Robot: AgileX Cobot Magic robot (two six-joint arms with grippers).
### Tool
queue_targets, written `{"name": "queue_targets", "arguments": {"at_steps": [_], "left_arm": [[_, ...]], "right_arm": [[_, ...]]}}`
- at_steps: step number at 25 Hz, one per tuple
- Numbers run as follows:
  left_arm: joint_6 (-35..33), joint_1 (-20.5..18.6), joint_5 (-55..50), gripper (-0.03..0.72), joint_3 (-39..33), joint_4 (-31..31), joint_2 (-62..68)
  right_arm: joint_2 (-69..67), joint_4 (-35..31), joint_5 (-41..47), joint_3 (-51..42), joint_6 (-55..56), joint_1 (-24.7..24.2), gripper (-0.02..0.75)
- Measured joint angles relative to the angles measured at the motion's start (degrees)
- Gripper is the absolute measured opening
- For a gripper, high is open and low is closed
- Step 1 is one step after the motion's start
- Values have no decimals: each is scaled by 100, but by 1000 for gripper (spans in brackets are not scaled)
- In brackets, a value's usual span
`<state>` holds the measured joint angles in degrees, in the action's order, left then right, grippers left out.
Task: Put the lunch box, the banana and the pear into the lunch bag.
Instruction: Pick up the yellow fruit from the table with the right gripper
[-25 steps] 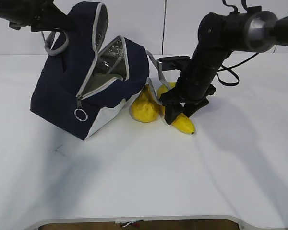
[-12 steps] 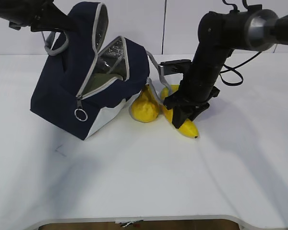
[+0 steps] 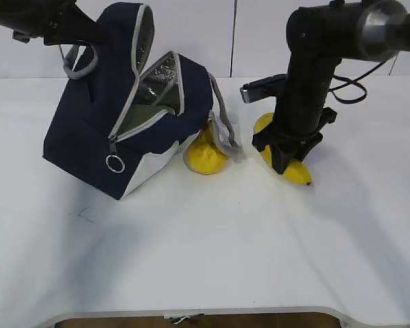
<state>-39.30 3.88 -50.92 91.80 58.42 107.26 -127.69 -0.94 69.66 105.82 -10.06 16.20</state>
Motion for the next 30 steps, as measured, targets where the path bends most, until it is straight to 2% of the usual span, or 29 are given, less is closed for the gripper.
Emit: {"name": "queue_targets", "arguments": {"at_steps": [4, 7, 10, 13, 17, 24, 30], "left_arm": [[0, 0, 0, 13, 0, 0, 0], [0, 0, 0, 13, 0, 10, 0], [0, 0, -4, 13, 0, 33, 0], [10, 0, -26, 13, 0, 100, 0], [9, 0, -107, 13, -2, 373, 0], [9, 0, -280, 13, -2, 860, 0], [9, 0, -289, 13, -2, 940, 8]], "right_arm": [[471, 278, 29, 0, 183, 0, 279], [846, 29, 40, 0, 196, 0, 279], [1075, -663, 94, 180, 86, 0, 279], [1118, -1624, 141, 612, -94, 0, 279], [1118, -2722, 140, 1060, -604, 0, 279], [988, -3460, -285, 1085, -927, 0, 279], [471, -4502, -485, 1085, -1228, 24, 279]]}}
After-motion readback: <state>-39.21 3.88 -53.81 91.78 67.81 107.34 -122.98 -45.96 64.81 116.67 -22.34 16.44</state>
